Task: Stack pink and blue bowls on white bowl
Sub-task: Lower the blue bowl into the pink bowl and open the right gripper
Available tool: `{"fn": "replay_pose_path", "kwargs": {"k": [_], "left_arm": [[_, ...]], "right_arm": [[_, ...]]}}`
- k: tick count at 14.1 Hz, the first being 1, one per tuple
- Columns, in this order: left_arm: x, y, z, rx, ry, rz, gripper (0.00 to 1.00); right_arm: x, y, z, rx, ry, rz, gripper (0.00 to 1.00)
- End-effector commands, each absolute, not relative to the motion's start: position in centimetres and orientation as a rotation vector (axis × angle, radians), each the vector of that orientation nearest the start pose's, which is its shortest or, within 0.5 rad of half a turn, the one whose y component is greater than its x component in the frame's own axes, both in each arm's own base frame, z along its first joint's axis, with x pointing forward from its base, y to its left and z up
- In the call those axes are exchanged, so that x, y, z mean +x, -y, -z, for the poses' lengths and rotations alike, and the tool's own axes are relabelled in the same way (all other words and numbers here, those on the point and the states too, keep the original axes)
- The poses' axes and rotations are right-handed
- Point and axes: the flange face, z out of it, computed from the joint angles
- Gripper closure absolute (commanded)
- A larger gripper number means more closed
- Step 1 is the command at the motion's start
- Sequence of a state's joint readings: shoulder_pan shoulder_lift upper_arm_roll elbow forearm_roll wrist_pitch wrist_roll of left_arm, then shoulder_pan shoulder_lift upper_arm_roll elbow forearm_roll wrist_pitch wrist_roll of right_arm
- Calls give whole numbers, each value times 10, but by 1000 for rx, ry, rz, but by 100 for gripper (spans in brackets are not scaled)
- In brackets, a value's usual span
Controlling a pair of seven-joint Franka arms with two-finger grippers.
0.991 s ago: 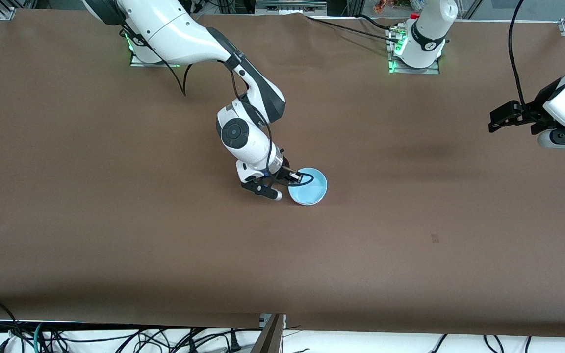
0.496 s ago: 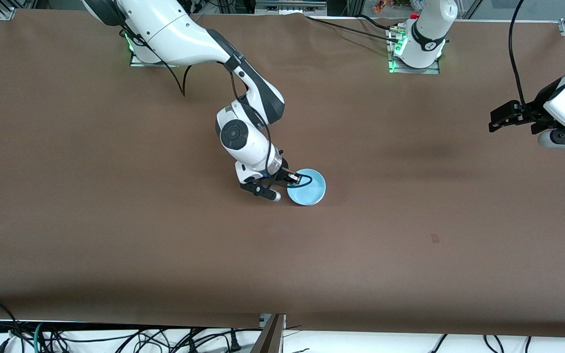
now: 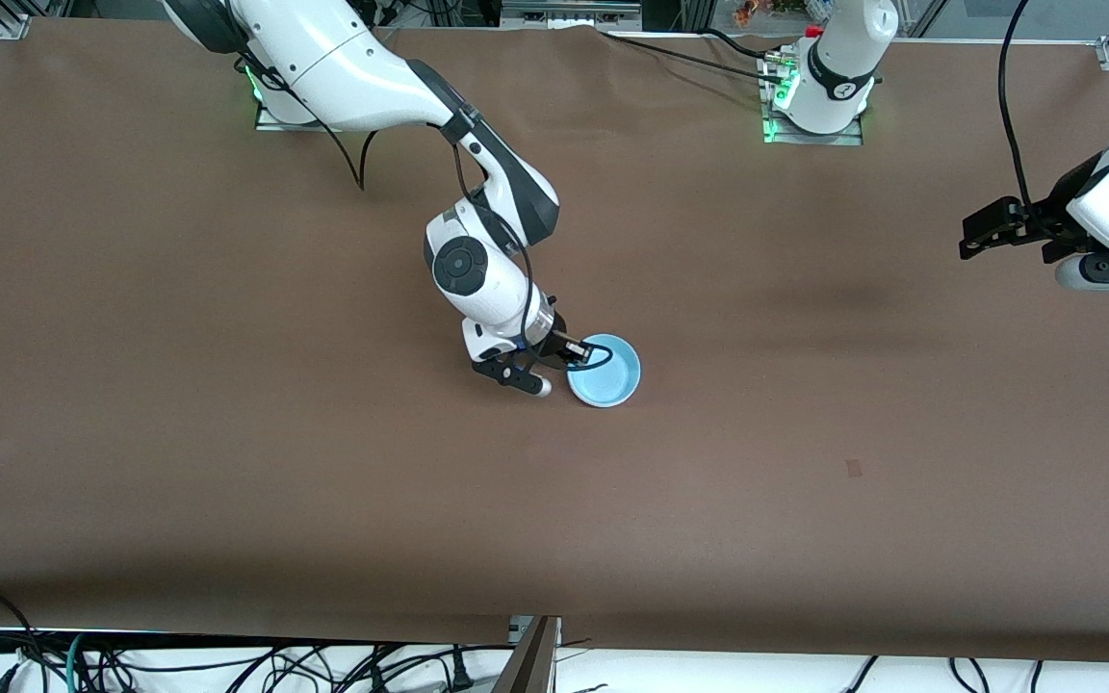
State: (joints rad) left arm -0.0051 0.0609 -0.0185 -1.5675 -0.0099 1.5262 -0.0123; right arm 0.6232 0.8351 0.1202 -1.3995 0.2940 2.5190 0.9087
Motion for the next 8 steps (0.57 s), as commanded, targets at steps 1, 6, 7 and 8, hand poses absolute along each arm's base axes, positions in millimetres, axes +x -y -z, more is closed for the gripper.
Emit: {"fn": "replay_pose_path", "kwargs": {"k": [1, 6, 7, 8], "left_arm": [[561, 14, -595, -3150, -19, -162, 0], [562, 14, -594, -3149, -12, -165, 0], [561, 14, -595, -3150, -15, -162, 0], [561, 14, -594, -3149, -15, -167, 0]], "right_arm": [[586, -506, -264, -2606, -653, -10, 1], [603, -483, -323, -2684, -649, -65, 1], [609, -470, -347, -2699, -648, -50, 1], [610, -456, -372, -2731, -620, -61, 1]]}}
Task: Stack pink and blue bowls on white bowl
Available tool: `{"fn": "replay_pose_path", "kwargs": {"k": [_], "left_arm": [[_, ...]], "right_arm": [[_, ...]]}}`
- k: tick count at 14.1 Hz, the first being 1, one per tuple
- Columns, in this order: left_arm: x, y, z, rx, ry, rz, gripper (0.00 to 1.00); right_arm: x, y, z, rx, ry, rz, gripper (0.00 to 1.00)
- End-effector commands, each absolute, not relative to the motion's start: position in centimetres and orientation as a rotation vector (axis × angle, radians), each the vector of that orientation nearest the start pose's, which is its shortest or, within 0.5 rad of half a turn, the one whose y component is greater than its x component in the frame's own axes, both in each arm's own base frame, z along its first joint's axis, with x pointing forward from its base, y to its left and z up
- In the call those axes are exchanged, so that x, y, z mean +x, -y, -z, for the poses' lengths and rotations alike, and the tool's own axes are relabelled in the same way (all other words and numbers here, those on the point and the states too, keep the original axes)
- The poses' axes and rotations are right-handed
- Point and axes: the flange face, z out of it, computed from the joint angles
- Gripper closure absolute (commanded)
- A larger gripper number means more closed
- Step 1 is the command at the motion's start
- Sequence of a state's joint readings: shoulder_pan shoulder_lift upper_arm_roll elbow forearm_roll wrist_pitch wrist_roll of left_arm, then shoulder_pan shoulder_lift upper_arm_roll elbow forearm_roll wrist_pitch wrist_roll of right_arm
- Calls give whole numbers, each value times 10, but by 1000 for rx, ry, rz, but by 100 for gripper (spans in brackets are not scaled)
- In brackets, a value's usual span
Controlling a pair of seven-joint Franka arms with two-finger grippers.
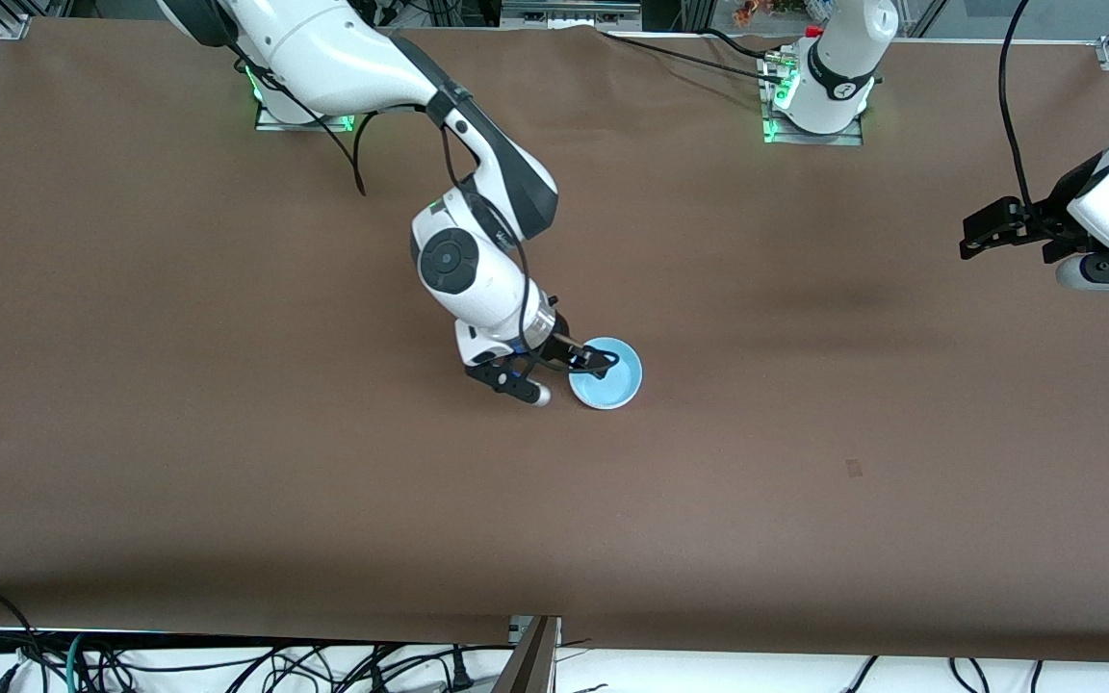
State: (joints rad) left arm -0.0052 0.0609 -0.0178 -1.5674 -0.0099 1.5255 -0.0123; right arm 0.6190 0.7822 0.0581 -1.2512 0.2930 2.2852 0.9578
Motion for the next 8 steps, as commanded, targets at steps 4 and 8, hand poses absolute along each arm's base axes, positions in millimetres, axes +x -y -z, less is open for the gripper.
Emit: {"fn": "replay_pose_path", "kwargs": {"k": [4, 8], "left_arm": [[561, 14, -594, -3149, -15, -167, 0], [561, 14, -595, -3149, -12, -165, 0]], "right_arm": [[622, -388, -447, -2842, -407, -38, 0], [627, -302, -508, -2938, -300, -71, 0]]}}
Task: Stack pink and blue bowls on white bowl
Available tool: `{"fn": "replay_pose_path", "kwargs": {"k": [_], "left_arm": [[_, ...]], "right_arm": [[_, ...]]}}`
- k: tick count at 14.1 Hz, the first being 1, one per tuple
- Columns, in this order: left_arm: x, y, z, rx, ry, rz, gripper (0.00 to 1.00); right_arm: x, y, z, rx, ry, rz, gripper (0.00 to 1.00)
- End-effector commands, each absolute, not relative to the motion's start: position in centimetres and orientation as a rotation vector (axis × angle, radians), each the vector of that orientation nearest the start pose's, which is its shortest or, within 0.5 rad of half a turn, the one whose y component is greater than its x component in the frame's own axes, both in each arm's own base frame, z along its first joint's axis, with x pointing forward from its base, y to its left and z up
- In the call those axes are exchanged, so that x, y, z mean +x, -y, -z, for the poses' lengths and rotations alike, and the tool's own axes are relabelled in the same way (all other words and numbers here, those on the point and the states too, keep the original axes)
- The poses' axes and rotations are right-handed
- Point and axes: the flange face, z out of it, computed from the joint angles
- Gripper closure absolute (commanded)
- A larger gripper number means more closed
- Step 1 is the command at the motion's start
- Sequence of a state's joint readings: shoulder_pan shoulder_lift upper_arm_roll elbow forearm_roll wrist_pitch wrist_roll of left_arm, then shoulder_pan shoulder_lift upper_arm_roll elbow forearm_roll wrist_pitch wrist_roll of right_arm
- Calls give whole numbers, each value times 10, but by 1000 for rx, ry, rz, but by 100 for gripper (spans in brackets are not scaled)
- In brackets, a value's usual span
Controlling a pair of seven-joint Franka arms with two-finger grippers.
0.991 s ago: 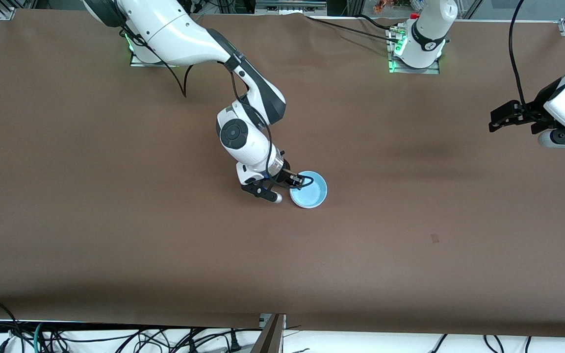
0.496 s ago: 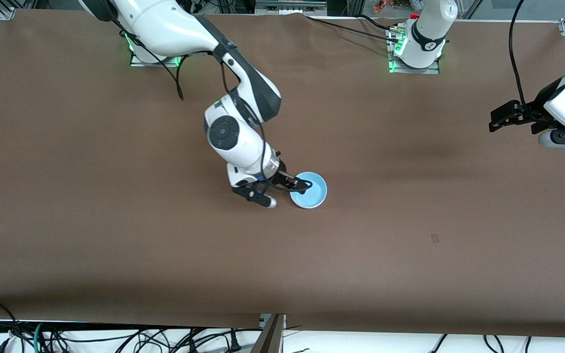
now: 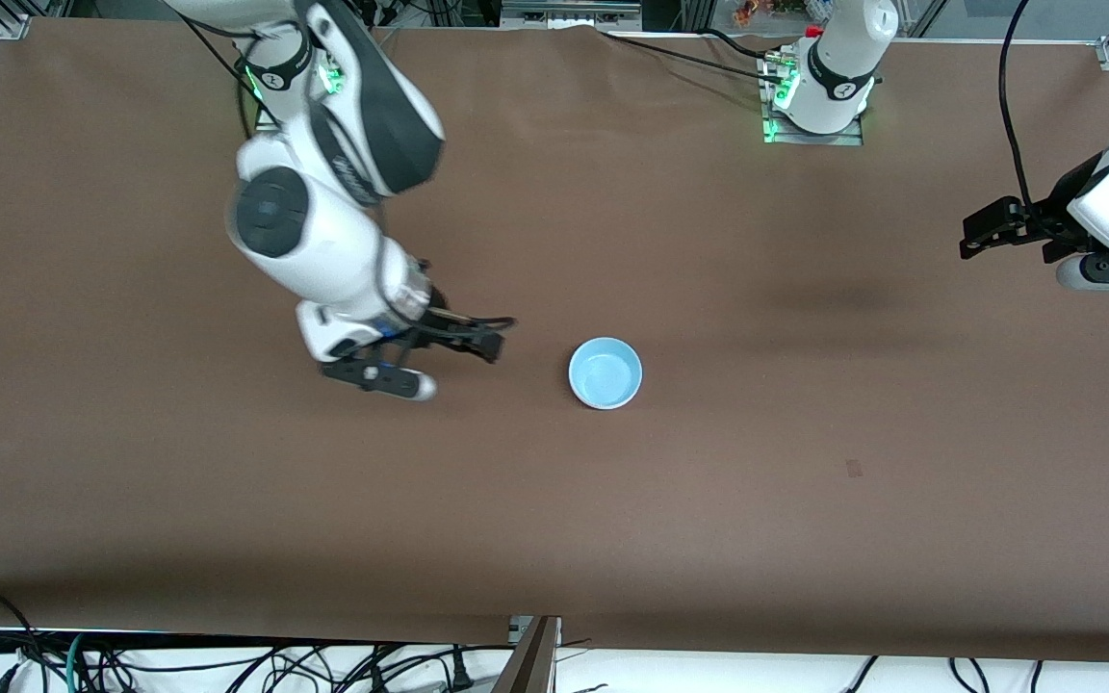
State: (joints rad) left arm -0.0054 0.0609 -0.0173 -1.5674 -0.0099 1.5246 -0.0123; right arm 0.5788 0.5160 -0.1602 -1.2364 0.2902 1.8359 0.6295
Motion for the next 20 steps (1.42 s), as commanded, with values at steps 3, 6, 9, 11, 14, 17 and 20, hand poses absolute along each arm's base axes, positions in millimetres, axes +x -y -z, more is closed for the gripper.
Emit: {"fn": "replay_pose_path", "kwargs": {"k": [3, 6, 9, 11, 14, 17, 20], "left_arm": [[561, 15, -595, -3149, -12, -165, 0], [561, 14, -595, -3149, -10, -165, 0], [561, 14, -595, -3149, -10, -165, 0], [561, 14, -595, -3149, -10, -165, 0], [562, 14, -594, -3149, -10, -167, 0], [561, 15, -595, -3149, -12, -167, 0], [561, 15, -594, -3149, -12, -170, 0]], "right_arm": [[628, -237, -536, -2978, -276, -135, 0], [637, -200, -540, -2999, -351, -117, 0], [624, -137, -552, -2988, -339, -136, 0], [608, -99, -557, -2987, -252, -134, 0], [586, -104, -550, -3062, -140, -100, 0], [566, -95, -539, -3081, -85, -60, 0], [563, -62, -552, -3085, 10, -82, 0]]}}
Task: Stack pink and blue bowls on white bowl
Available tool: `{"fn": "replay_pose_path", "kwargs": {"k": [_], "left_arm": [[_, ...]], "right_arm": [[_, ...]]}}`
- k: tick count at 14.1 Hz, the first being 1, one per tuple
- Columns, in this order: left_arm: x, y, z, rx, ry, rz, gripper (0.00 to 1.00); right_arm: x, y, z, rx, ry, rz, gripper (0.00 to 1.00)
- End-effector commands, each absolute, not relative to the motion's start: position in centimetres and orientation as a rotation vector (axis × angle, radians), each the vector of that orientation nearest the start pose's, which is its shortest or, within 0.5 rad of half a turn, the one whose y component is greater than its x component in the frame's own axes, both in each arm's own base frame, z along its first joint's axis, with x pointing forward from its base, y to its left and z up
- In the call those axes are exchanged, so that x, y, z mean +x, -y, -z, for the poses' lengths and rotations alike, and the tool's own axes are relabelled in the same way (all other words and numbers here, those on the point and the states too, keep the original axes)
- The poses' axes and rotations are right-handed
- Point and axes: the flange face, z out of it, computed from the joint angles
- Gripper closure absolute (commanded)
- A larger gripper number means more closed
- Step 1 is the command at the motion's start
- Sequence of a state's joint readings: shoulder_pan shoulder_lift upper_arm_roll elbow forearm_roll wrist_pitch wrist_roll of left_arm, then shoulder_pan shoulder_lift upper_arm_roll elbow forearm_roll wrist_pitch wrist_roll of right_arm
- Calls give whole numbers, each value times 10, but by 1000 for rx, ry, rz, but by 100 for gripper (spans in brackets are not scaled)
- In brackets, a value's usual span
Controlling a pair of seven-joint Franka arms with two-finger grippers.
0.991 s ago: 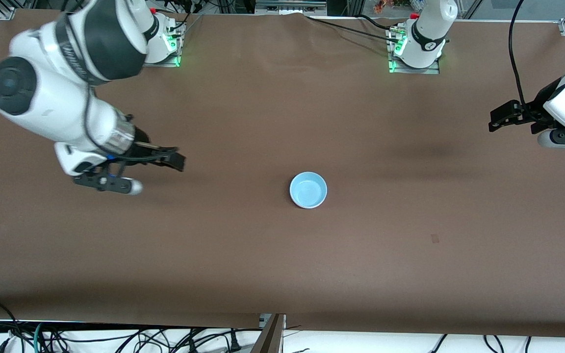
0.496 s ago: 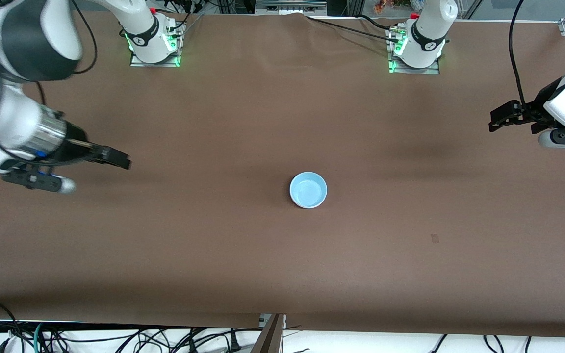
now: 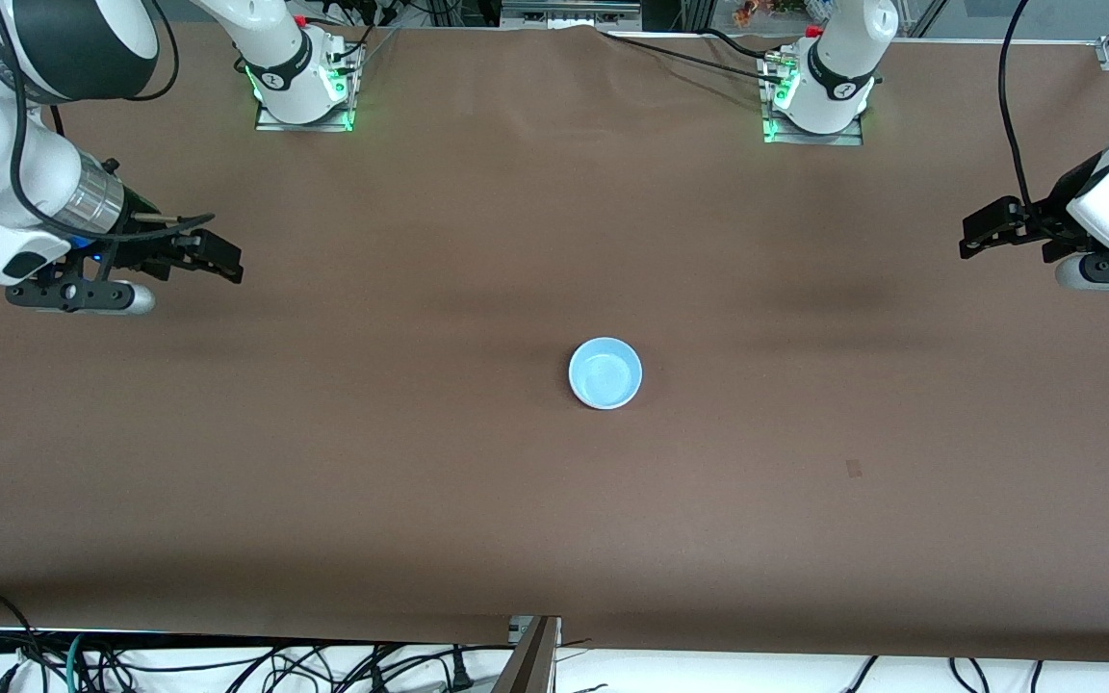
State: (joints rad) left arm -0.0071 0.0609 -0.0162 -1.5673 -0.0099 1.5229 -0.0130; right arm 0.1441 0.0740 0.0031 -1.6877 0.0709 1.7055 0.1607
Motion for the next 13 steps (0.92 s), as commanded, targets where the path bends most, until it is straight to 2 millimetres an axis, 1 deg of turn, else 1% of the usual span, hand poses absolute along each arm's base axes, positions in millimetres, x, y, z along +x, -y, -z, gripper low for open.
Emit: {"fn": "replay_pose_path", "kwargs": {"k": [1, 2, 3, 4, 6, 8, 9, 13], "left_arm": [[561, 15, -595, -3149, -12, -167, 0], [561, 16, -595, -3149, -12, -167, 0], [561, 16, -594, -3149, -12, -170, 0], [561, 16, -594, -3149, -12, -172, 0], [561, 15, -595, -3149, -10, -170, 0], [561, 16, -594, -3149, -12, -172, 0], [561, 16, -595, -3149, -12, -170, 0], [561, 18, -594, -3149, -17, -172, 0]], "right_arm": [[563, -58, -557, -3084, 8, -76, 0], [563, -49, -560, -3082, 21, -77, 0], [562, -45, -566, -3081, 46, -78, 0], [561, -45, -573, -3081, 55, -85, 0], [560, -50, -577, -3098, 97, -93, 0], [558, -64, -577, -3120, 131, -91, 0], [558, -68, -577, -3120, 141, -91, 0], [559, -67, -580, -3122, 154, -81, 0]]}}
